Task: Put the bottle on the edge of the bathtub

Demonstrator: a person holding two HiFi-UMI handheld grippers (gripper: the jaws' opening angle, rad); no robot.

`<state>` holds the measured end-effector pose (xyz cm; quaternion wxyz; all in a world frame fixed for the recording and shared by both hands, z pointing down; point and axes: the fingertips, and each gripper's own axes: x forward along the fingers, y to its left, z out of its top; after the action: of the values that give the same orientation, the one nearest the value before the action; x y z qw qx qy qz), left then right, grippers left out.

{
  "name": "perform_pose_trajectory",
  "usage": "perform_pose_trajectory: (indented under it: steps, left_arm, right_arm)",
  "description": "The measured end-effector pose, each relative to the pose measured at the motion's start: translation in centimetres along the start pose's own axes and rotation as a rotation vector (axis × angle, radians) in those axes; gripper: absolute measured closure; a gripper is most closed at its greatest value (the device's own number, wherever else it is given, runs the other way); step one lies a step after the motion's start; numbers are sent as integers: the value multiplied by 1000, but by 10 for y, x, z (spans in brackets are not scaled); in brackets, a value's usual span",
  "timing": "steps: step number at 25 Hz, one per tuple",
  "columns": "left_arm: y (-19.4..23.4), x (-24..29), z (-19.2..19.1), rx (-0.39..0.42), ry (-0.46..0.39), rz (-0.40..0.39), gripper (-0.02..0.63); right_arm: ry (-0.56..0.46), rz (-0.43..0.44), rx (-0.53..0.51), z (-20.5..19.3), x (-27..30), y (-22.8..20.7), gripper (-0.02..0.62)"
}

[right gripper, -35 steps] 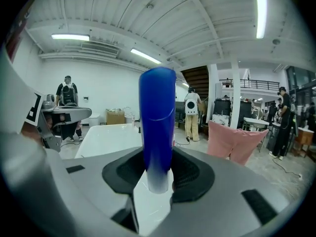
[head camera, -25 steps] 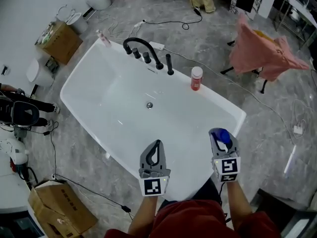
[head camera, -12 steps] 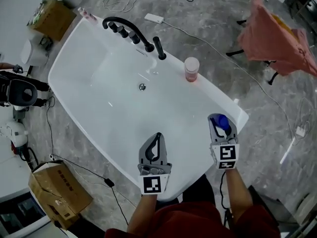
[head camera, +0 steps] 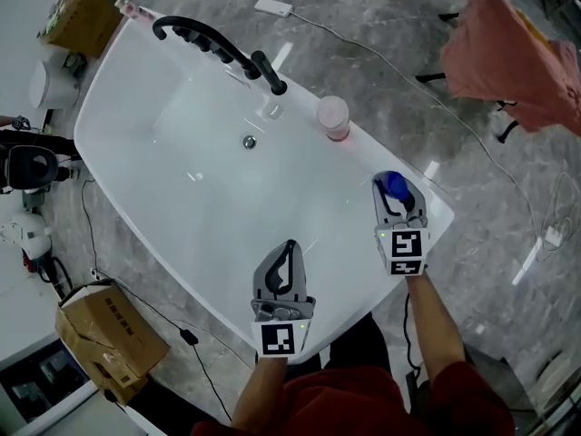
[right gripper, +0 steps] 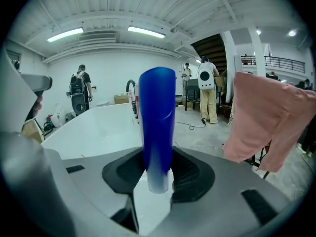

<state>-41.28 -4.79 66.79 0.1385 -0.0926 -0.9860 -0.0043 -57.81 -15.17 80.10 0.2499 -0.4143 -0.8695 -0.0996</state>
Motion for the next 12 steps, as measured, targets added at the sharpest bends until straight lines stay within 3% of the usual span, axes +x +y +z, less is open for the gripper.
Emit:
perform_pose_trajectory:
  steps: [12]
  left_arm:
    - [3,16,-5,10,24,7,601]
  right_arm:
    - [-46,-64,-14,13,65,-21,445]
